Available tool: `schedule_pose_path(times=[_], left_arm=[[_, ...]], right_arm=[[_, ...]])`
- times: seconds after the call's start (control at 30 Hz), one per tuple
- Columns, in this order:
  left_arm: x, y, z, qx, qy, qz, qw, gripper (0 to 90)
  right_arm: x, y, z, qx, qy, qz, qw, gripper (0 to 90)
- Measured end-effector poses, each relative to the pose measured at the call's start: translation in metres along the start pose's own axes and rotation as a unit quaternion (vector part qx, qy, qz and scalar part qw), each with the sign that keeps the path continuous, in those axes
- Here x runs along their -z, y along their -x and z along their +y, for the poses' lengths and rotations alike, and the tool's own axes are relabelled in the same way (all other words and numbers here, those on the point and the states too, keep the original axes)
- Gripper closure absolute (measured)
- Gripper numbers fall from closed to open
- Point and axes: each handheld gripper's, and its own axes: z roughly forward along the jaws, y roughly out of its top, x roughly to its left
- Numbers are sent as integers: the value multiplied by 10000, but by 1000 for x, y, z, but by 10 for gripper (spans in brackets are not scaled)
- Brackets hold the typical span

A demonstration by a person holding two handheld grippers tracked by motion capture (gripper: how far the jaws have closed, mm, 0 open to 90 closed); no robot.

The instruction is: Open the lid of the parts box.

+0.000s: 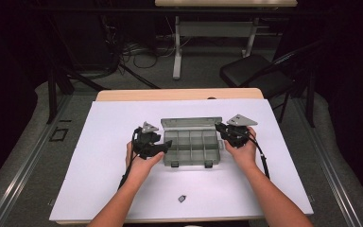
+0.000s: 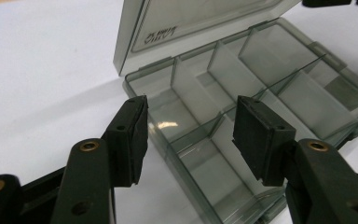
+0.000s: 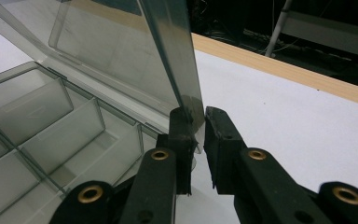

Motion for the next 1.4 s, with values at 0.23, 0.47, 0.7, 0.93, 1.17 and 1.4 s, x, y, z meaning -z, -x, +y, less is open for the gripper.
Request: schedule_pose_path(times=[0.23, 0.47, 0.7, 0.93, 1.17, 1.4], left_arm=[[-13, -4, -9, 105, -248, 101, 9996, 431], [-25, -3, -17, -83, -408, 200, 9989, 428], [-33, 0, -23, -109, -477, 188, 9986, 453], [-39, 1, -28, -139, -440, 217, 9987, 516], [-42, 3, -30, -243, -457, 395, 9979, 565], [-43, 4, -31, -333, -460, 457, 9973, 576]], right_arm=[[0, 0, 0, -10, 6, 5, 10000, 814], [0, 0, 0, -7, 9, -2, 10000, 815], [0, 0, 0, -15, 6, -3, 10000, 815], [0, 0, 0, -18, 22, 0, 10000, 815], [0, -1, -1, -44, 25, -11, 10000, 815], [0, -1, -1, -63, 61, -27, 10000, 815]])
